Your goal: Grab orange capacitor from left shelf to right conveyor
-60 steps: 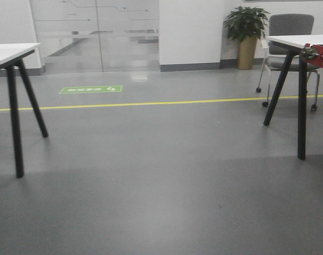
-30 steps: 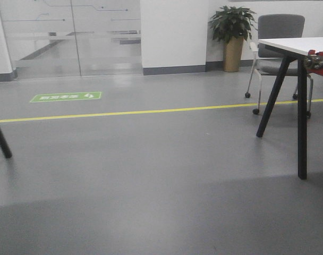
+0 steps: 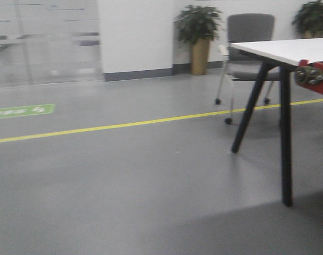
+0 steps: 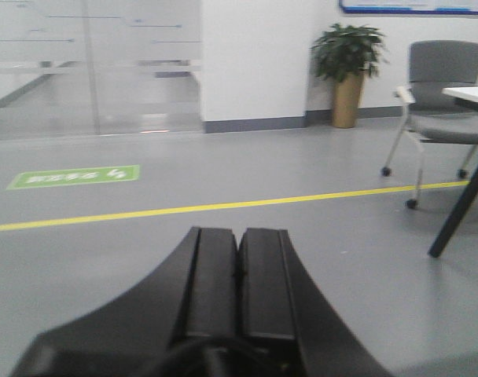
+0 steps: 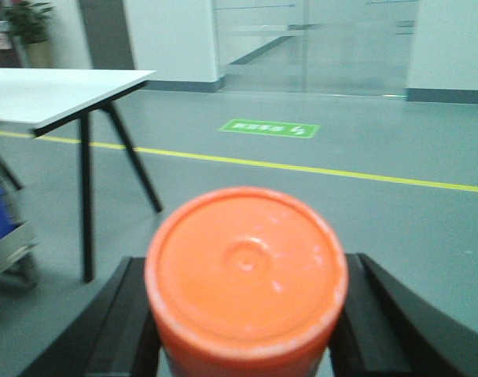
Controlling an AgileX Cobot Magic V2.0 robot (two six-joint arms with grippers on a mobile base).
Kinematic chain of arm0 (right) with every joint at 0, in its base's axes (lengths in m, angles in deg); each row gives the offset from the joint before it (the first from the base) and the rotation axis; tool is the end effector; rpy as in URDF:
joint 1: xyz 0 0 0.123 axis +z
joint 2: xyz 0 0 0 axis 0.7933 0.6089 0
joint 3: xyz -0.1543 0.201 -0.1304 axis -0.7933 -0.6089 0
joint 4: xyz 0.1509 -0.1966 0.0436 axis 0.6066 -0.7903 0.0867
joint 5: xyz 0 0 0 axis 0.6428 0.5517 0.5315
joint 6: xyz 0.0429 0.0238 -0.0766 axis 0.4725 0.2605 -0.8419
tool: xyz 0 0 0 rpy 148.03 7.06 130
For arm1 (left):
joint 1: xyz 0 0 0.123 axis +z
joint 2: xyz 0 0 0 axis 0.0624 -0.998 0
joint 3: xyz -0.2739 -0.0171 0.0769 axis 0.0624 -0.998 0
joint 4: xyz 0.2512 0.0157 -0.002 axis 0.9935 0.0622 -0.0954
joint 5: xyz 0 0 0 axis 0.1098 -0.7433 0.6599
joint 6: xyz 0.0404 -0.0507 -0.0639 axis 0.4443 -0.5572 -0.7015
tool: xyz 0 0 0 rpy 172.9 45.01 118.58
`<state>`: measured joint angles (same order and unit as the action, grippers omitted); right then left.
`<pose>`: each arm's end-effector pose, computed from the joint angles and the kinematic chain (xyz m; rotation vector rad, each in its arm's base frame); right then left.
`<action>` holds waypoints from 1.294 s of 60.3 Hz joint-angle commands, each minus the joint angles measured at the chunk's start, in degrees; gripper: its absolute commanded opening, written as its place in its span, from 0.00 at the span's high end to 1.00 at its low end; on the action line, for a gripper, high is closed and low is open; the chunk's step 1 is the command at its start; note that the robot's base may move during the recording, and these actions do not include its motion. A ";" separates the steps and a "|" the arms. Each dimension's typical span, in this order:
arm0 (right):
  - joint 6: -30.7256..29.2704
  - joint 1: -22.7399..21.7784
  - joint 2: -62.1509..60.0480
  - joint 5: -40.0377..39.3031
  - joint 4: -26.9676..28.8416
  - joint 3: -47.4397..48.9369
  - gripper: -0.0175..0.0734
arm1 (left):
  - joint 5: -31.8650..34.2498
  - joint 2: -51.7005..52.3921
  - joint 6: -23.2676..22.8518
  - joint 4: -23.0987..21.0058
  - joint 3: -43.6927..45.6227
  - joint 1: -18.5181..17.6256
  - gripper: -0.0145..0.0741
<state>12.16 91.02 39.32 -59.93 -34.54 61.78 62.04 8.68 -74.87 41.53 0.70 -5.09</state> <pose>0.0204 0.0139 0.3141 -0.4315 1.5837 0.5960 0.0565 -0.0014 0.2033 0.0198 1.4971 -0.0213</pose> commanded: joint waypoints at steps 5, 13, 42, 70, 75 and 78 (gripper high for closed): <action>-0.47 -0.19 0.81 -5.68 -0.63 1.51 0.74 | 4.85 -0.58 0.00 -0.31 0.45 0.05 0.95; -0.47 -0.19 0.81 -5.68 -0.63 1.51 0.74 | 4.85 -0.58 0.00 -0.31 0.45 0.05 0.95; -0.47 -0.19 0.81 -5.68 -0.63 1.51 0.74 | 4.85 -0.58 0.00 -0.31 0.45 0.05 0.95; -0.47 -0.19 0.81 -5.68 -0.63 1.51 0.74 | 4.85 -0.58 0.00 -0.31 0.45 0.05 0.95; -0.47 -0.19 0.81 -5.68 -0.63 1.51 0.74 | 4.85 -0.58 0.00 -0.31 0.45 0.05 0.95; -0.47 -0.19 0.81 -5.68 -0.63 1.51 0.74 | 4.85 -0.58 0.00 -0.31 0.45 0.05 0.95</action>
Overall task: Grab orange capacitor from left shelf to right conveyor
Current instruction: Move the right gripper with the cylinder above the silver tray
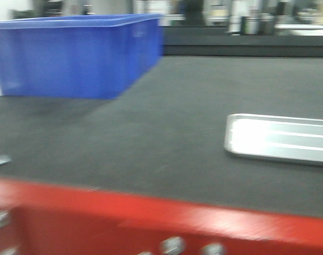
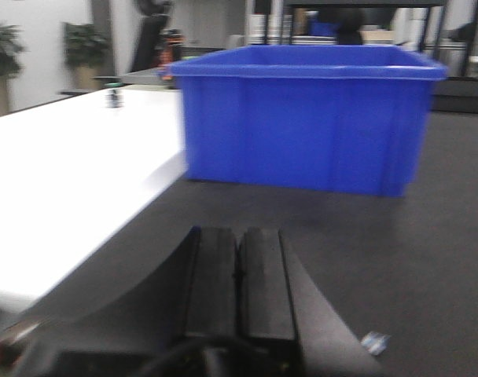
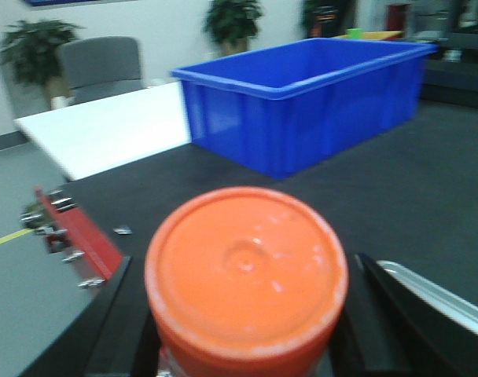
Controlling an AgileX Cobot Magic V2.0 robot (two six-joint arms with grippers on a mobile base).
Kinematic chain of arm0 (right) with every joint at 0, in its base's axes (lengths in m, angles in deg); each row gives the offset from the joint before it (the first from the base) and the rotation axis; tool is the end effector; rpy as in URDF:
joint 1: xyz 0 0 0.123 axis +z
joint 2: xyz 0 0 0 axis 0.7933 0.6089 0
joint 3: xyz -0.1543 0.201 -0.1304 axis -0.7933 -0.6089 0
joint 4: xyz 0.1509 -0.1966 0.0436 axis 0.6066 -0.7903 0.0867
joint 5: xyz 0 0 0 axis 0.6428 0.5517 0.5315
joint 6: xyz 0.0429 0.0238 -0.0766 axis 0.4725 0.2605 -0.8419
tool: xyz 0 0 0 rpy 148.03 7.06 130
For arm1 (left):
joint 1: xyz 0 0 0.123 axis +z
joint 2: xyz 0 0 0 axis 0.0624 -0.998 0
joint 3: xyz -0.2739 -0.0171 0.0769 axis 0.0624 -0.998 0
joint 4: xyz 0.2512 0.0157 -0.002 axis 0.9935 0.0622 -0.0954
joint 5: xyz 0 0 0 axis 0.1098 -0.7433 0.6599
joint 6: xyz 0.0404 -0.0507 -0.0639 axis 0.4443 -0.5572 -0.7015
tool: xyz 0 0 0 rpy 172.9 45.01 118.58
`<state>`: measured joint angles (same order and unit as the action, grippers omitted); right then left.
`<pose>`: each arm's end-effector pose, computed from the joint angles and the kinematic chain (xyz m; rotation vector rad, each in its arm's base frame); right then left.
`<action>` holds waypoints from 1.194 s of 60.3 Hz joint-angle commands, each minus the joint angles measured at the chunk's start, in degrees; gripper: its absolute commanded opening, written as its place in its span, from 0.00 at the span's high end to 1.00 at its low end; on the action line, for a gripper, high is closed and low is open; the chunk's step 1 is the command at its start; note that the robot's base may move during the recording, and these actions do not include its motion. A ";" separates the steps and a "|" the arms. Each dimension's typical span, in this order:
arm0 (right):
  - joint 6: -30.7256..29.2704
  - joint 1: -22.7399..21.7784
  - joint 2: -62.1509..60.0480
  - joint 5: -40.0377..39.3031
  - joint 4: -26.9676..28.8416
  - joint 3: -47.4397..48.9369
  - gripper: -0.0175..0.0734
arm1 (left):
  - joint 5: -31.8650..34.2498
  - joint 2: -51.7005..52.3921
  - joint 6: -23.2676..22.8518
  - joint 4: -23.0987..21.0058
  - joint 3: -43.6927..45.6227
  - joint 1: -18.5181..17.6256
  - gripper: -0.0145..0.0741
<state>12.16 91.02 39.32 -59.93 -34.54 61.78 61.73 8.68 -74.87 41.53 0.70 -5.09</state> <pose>0.0204 0.0139 0.3141 -0.4315 1.5837 0.5960 0.0566 -0.0014 0.2028 0.0199 1.5026 -0.0213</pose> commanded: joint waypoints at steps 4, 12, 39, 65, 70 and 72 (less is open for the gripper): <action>-0.47 -0.19 0.81 -5.68 -0.63 1.51 0.74 | 5.16 -0.58 0.00 -0.31 0.45 0.05 0.95; -0.47 -0.19 0.81 -5.68 -0.63 1.51 0.74 | 5.16 -0.58 0.00 -0.31 0.45 0.05 0.95; -0.47 -0.19 0.81 -5.68 -0.63 1.51 0.74 | 5.16 -0.58 0.00 -0.31 0.45 0.05 0.95; -0.47 -0.19 0.81 -8.59 -0.63 1.51 0.74 | 5.16 -0.58 0.00 -0.31 0.45 0.05 0.95; -0.47 -0.19 0.81 -11.23 -0.63 1.51 0.74 | 5.16 -0.58 0.00 -0.31 0.45 0.05 0.95; -0.47 -0.19 0.81 -12.30 -0.63 1.51 0.74 | 5.16 -0.58 0.00 -0.31 0.45 0.05 0.95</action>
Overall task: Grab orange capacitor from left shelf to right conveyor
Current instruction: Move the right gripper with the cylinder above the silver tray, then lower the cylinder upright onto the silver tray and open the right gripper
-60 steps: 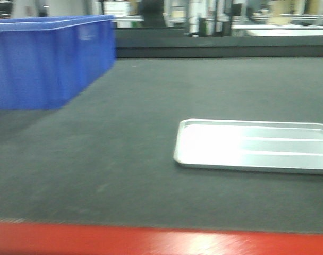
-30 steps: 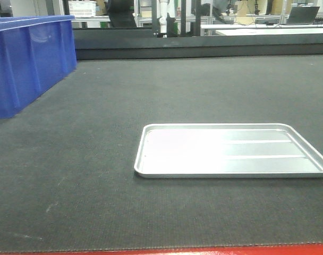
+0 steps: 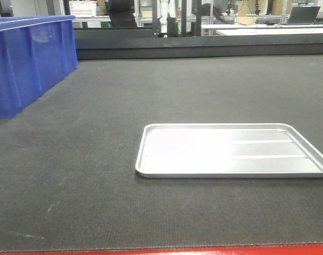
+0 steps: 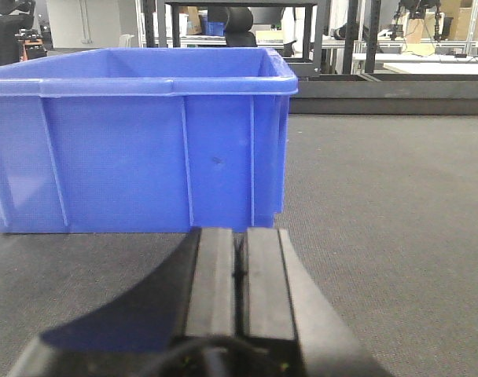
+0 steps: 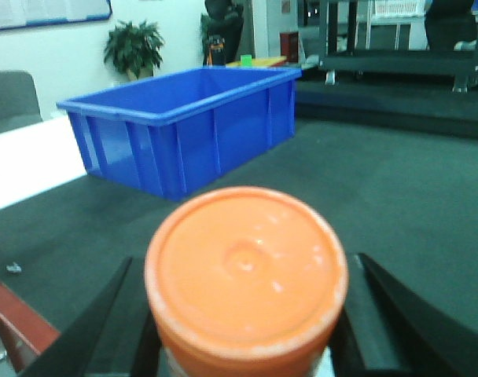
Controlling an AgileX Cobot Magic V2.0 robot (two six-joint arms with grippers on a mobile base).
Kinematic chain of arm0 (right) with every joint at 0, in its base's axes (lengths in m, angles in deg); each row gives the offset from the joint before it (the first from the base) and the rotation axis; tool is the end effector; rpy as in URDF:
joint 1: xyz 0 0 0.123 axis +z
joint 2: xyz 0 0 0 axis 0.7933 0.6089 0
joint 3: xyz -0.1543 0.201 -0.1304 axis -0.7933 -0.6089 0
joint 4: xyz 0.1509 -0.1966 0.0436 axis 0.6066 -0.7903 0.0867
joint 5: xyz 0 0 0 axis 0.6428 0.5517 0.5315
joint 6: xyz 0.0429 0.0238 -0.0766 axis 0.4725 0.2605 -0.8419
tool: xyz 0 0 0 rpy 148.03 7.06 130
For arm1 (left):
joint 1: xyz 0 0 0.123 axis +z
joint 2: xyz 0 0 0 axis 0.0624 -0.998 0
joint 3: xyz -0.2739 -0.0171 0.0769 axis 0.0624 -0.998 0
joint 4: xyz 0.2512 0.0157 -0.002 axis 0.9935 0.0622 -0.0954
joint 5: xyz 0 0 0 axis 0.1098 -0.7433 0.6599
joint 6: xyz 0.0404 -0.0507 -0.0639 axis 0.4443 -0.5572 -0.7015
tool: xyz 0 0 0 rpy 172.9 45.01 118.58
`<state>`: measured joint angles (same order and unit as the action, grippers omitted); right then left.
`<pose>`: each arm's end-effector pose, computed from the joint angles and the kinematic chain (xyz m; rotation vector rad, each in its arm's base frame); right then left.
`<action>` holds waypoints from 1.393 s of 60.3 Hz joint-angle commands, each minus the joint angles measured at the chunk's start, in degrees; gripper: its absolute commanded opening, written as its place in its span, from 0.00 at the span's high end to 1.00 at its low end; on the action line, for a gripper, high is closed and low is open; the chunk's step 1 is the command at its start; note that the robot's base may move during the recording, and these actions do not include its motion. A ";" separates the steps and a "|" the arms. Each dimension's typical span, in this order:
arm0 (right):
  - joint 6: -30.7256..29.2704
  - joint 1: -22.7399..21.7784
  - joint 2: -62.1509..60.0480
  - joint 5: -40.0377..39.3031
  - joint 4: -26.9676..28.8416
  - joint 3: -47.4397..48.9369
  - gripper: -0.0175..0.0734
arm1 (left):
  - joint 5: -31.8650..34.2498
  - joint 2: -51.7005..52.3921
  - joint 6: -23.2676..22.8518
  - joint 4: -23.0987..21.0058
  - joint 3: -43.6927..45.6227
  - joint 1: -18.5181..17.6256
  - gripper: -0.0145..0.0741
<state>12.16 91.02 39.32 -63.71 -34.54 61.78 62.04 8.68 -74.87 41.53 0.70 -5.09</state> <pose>0.0203 0.0141 0.3201 -0.4158 1.5191 0.6126 0.0565 -0.0014 0.2033 0.0198 1.4971 -0.0213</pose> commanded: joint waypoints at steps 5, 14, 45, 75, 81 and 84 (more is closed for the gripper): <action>-0.47 -0.19 1.15 -10.44 -0.81 1.51 0.74 | 4.85 -0.58 0.00 -0.31 0.45 0.05 0.95; -0.47 -0.19 7.48 -14.66 -1.56 1.51 0.74 | 4.85 -0.58 0.00 -0.31 0.45 0.05 0.95; -0.47 -5.65 55.57 -52.17 -2.00 1.71 0.74 | 4.85 -0.58 0.00 -0.31 0.45 0.05 0.95; -0.59 -13.19 77.78 -66.93 -2.00 1.71 0.72 | 4.85 -0.58 0.00 -0.31 0.45 0.05 0.95; -0.59 -13.19 80.32 -71.06 -2.00 1.71 0.57 | 4.85 -0.58 0.00 -0.31 0.45 0.05 0.95; -0.59 -13.19 81.43 -72.60 -2.00 1.71 0.37 | 4.85 -0.58 0.00 -0.31 0.45 0.05 0.95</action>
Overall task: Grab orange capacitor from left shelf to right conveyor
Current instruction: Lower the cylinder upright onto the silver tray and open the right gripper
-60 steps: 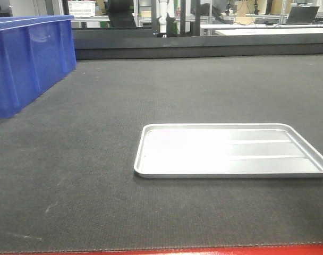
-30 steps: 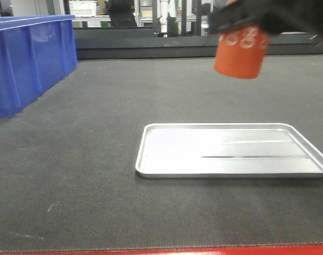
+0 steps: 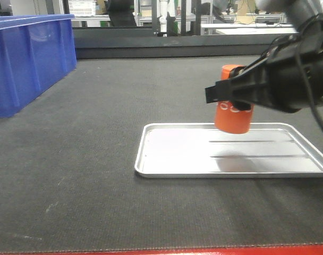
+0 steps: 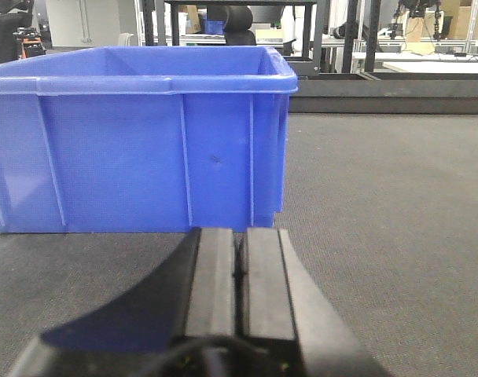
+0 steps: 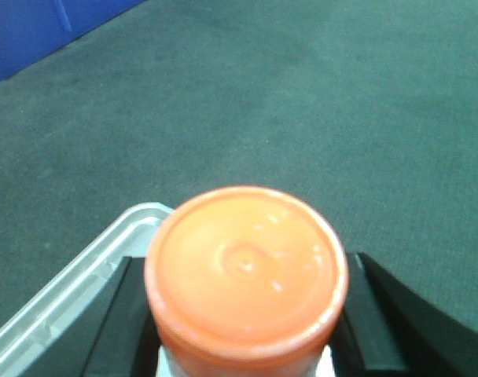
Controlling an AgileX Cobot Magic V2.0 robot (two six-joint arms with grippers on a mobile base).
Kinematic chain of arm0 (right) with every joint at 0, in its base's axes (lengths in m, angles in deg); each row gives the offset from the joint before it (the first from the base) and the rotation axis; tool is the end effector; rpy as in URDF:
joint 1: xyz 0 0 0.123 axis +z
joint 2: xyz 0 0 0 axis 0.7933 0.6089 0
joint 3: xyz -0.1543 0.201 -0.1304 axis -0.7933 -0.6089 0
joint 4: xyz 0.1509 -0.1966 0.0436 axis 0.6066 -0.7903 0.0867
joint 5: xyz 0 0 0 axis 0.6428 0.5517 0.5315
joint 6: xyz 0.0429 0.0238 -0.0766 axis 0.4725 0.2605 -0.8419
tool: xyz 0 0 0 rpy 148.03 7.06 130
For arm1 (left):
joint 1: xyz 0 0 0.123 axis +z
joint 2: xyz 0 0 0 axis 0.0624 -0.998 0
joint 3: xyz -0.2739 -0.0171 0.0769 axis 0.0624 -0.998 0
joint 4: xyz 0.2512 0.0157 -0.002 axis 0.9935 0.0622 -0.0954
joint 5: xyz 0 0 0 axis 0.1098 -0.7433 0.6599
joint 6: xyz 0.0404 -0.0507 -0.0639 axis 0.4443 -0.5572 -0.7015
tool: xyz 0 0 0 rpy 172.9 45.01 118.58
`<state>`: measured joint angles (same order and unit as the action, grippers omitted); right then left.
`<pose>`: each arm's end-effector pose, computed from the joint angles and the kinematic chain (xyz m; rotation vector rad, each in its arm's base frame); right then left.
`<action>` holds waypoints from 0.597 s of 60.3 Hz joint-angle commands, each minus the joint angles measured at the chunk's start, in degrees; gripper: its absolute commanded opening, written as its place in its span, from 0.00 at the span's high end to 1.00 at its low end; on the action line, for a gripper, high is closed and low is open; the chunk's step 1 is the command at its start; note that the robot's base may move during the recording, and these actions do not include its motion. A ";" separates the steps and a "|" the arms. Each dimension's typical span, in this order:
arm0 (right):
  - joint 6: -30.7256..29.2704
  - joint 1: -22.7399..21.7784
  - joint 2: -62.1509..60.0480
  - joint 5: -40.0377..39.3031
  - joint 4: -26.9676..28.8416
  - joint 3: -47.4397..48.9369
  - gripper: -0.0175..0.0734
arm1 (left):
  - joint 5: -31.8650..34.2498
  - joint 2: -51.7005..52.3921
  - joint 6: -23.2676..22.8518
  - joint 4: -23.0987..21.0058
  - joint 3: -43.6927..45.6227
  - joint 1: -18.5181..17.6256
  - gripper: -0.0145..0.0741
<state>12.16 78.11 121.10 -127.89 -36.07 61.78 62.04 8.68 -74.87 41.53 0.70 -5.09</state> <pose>0.2423 0.1203 0.1911 -0.3485 1.8394 0.4205 0.0565 -0.0014 0.2033 0.0198 1.4971 -0.0213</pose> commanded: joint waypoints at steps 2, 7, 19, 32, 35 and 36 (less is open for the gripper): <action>-0.59 -0.28 0.15 -8.96 -0.46 1.71 0.26 | 4.85 -0.58 0.00 -0.31 0.45 0.05 0.95; -0.59 -0.28 0.69 -9.12 -0.46 1.71 0.09 | 4.85 -0.58 0.00 -0.31 0.45 0.05 0.95; -0.40 -0.28 0.63 -11.03 -0.46 1.71 0.12 | 4.85 -0.58 0.00 -0.31 0.45 0.05 0.95; 0.89 -0.15 -4.07 -16.25 -0.46 1.71 0.12 | 4.85 -0.58 0.00 -0.31 0.45 0.05 0.95; 2.01 -0.15 -6.47 -15.06 -0.46 1.71 0.12 | 4.85 -0.58 0.00 -0.31 0.45 0.05 0.95; 2.50 -0.15 -7.24 -14.54 -0.46 1.71 0.12 | 4.85 -0.58 0.00 -0.31 0.45 0.05 0.95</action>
<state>13.13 78.11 119.09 -137.39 -36.10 61.89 62.04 8.68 -74.87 41.53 0.70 -5.09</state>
